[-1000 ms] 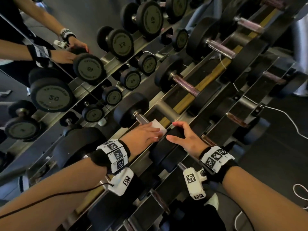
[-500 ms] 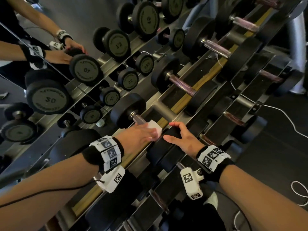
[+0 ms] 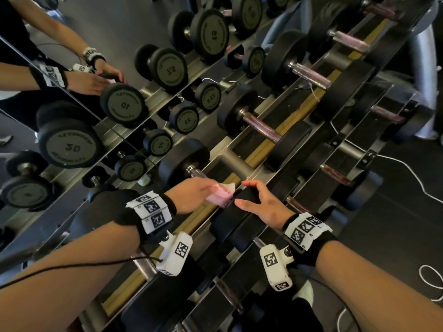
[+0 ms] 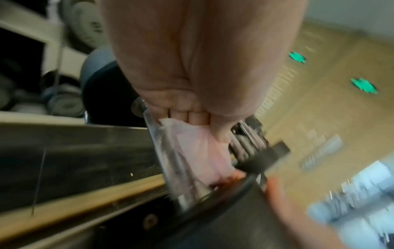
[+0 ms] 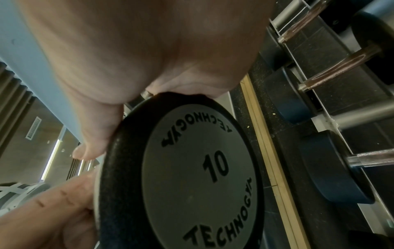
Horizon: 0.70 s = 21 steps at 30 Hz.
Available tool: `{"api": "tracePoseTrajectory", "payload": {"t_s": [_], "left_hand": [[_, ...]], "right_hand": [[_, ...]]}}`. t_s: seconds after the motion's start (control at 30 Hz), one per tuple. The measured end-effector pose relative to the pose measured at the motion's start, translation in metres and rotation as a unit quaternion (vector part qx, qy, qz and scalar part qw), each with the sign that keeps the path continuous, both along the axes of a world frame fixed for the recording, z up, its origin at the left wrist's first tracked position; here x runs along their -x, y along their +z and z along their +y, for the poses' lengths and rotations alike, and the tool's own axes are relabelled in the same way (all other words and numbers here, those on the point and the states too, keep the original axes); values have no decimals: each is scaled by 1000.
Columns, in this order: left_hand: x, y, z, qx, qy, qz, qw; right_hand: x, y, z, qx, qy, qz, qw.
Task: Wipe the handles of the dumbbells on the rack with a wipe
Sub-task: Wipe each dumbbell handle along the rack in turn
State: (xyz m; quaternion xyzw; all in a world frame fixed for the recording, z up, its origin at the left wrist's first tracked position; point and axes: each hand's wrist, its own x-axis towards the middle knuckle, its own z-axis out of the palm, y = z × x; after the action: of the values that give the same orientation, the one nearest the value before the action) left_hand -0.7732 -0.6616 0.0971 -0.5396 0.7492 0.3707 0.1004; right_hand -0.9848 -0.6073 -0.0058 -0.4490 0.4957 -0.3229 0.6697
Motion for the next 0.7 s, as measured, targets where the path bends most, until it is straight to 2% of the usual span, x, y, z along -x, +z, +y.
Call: {"api": "tracePoseTrajectory", "payload": {"t_s": [0.07, 0.2, 0.3, 0.4, 0.47, 0.57, 0.63, 0.7], "left_hand": [[-2, 5, -5, 6, 73, 93, 993], [-3, 9, -6, 27, 184, 210, 960], [-1, 9, -2, 17, 226, 245, 943], [-1, 9, -1, -48, 280, 288, 915], [-1, 7, 0, -44, 277, 261, 924], [-6, 6, -2, 39, 179, 164, 969], [-7, 8, -9, 84, 165, 124, 975], [-5, 10, -20, 111, 181, 130, 969]], "right_hand": [[0, 1, 0, -2, 2, -2, 1000], [1, 3, 0, -9, 8, -15, 1000], [0, 5, 1, -1, 7, -16, 1000], [1, 5, 0, 0, 9, -14, 1000], [1, 5, 0, 0, 12, -7, 1000], [1, 5, 0, 3, 12, -7, 1000], [1, 5, 0, 1, 13, -9, 1000], [2, 4, -1, -2, 17, -11, 1000]]}}
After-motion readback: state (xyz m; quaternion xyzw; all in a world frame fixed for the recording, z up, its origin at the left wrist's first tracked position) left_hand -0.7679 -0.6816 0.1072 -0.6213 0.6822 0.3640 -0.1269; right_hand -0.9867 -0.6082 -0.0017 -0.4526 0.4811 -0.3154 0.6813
